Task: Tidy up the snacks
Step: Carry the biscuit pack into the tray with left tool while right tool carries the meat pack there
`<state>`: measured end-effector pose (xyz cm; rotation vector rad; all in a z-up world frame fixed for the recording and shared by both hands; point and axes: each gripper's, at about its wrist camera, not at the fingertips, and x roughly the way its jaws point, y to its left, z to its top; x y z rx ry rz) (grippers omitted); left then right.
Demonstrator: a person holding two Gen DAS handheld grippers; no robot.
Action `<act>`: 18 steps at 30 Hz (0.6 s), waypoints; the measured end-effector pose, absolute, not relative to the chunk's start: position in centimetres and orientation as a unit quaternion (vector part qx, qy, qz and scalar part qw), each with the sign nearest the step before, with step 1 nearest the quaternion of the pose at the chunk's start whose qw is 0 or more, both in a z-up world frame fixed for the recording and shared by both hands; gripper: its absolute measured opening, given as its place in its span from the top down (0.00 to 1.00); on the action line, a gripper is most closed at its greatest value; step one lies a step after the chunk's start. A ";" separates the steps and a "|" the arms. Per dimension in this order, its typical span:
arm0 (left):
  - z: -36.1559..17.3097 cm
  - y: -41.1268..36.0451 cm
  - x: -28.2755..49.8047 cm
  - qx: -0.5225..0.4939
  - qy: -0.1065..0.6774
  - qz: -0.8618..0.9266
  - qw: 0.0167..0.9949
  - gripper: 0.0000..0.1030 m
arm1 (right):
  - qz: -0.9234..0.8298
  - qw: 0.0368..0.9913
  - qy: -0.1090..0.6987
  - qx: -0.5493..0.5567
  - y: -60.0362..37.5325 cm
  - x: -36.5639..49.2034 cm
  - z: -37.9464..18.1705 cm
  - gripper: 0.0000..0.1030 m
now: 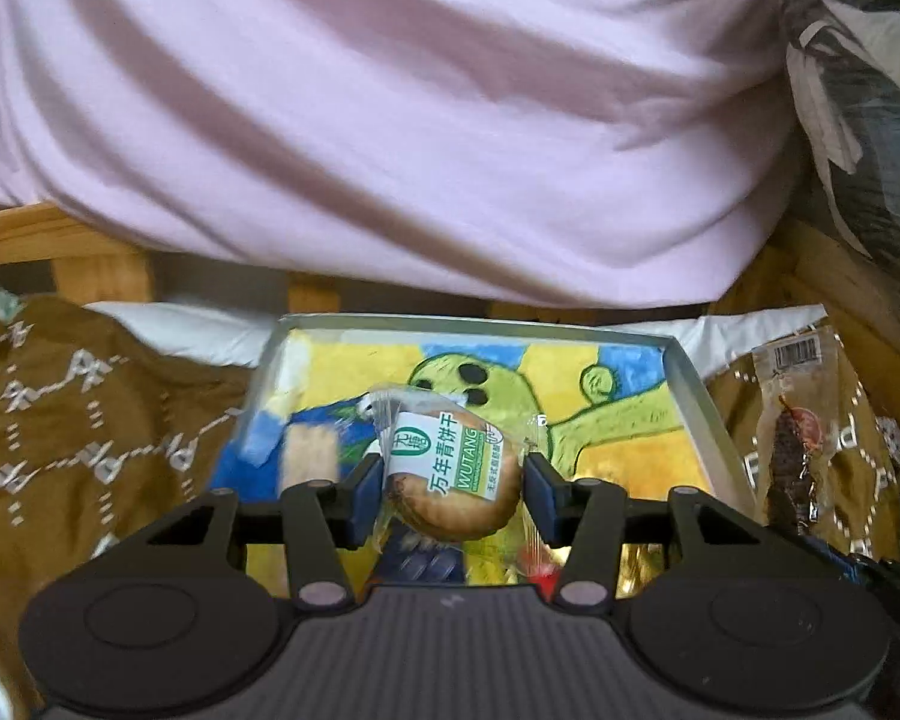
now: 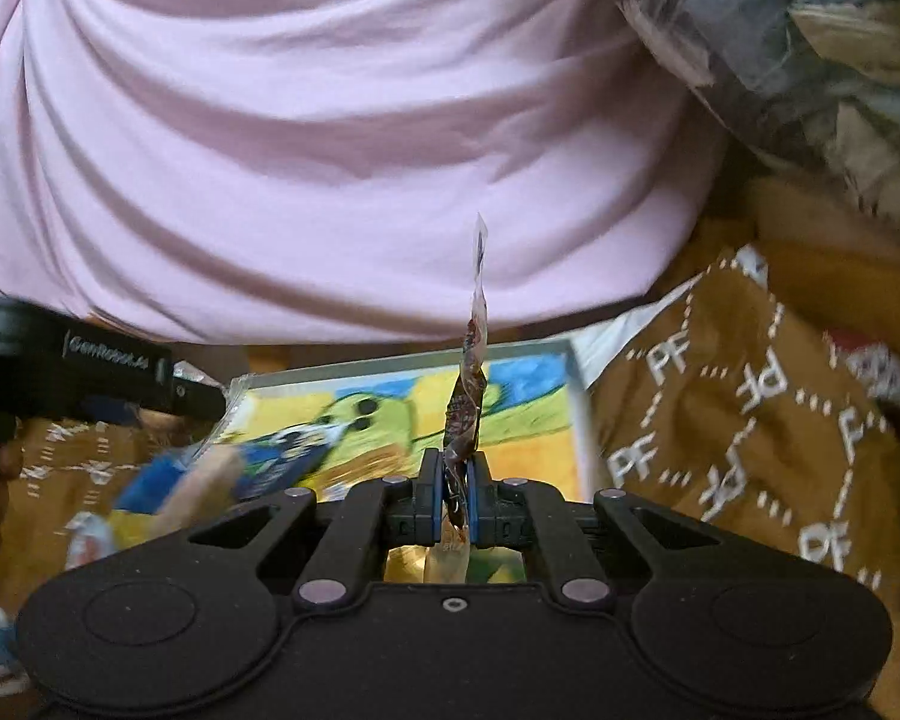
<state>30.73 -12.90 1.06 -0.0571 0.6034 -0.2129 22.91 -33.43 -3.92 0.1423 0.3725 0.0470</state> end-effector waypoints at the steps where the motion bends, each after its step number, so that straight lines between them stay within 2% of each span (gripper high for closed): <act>1: 0.8 -13.3 31.3 -0.027 0.298 -0.105 0.948 0.47 | 0.019 0.981 0.185 0.061 -33.6 23.6 -4.2 0.93; 18: -4.3 -17.6 37.5 0.000 0.327 -0.099 0.940 0.47 | -0.003 0.969 0.241 0.047 -33.8 28.2 -7.8 0.92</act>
